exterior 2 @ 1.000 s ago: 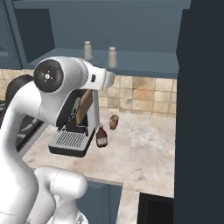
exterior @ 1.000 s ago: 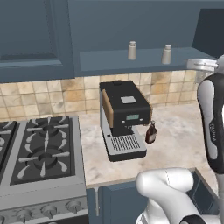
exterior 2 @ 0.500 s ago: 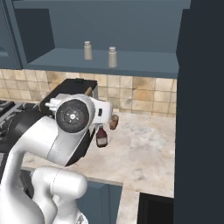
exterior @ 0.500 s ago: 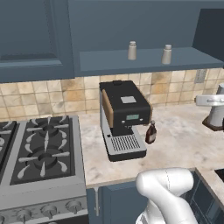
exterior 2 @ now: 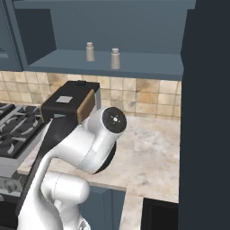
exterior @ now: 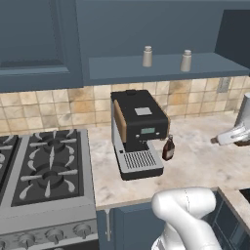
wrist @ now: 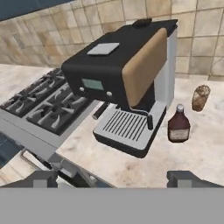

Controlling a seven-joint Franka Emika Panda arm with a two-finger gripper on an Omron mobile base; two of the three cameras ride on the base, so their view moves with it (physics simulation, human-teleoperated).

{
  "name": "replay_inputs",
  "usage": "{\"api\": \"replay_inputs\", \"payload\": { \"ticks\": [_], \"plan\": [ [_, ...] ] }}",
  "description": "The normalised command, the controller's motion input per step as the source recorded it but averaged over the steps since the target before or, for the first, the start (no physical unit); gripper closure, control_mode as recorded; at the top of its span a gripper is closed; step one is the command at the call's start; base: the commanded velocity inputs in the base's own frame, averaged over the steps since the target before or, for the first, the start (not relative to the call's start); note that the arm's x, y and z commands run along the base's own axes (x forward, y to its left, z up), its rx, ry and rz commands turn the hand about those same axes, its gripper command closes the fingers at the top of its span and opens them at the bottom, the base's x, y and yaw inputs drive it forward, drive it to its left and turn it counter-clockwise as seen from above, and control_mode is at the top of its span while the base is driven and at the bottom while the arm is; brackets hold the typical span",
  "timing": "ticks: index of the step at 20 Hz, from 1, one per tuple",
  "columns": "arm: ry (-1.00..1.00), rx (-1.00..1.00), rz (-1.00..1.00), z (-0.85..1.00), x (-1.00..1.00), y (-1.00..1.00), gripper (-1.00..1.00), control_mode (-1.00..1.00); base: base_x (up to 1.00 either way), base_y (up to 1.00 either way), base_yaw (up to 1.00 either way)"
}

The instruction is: There are various items on the counter. Only move the condiments/shakers into the cabinet.

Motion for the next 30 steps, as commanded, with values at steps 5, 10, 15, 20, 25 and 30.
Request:
{"api": "replay_inputs", "payload": {
  "ticks": [5, 10, 15, 20, 25, 30],
  "plan": [
    [0.19, -0.01, 0.35, -0.54, 0.10, 0.12, -1.00, -1.00, 0.00, 0.00, 0.00],
    [0.02, 0.02, 0.29, -0.25, 0.20, 0.03, -1.00, -1.00, 0.00, 0.00, 0.00],
    [-0.03, 0.12, 0.23, -0.11, 0.34, 0.00, -1.00, -1.00, 0.00, 0.00, 0.00],
    [-0.10, 0.16, 0.22, -0.06, 0.35, 0.00, -1.00, -1.00, 0.00, 0.00, 0.00],
    [-0.07, 0.04, 0.07, -0.07, 0.10, 0.00, -1.00, -1.00, 0.00, 0.00, 0.00],
    [-0.03, 0.00, 0.00, -0.12, 0.05, 0.00, -1.00, -1.00, 0.00, 0.00, 0.00]
  ]
}}
